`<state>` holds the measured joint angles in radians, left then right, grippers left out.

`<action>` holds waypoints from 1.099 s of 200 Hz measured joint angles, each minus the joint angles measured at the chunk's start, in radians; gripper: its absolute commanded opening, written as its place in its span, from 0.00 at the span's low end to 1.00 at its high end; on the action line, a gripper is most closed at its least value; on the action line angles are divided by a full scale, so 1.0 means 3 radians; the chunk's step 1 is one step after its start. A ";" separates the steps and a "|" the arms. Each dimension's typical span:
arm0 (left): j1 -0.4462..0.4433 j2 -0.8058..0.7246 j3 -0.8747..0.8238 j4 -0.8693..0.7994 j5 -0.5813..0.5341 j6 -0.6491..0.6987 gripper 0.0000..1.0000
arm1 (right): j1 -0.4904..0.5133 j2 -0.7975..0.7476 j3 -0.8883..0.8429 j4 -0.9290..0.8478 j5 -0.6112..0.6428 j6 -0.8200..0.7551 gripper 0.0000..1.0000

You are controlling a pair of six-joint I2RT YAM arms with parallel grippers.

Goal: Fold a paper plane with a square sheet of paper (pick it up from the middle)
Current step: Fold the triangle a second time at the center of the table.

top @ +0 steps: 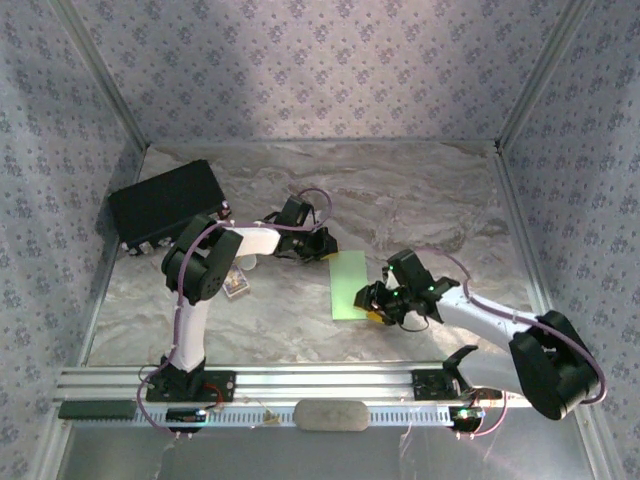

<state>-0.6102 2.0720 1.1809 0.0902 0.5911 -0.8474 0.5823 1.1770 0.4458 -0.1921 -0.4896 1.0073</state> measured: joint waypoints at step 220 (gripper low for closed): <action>-0.0001 0.0000 -0.0006 0.0008 0.0001 0.0000 0.10 | -0.0060 0.0036 -0.0027 0.0453 0.0075 0.0221 0.52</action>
<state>-0.6106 2.0720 1.1790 0.0925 0.5915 -0.8474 0.5644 1.1877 0.4377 -0.0563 -0.4671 1.0737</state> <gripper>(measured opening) 0.102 0.506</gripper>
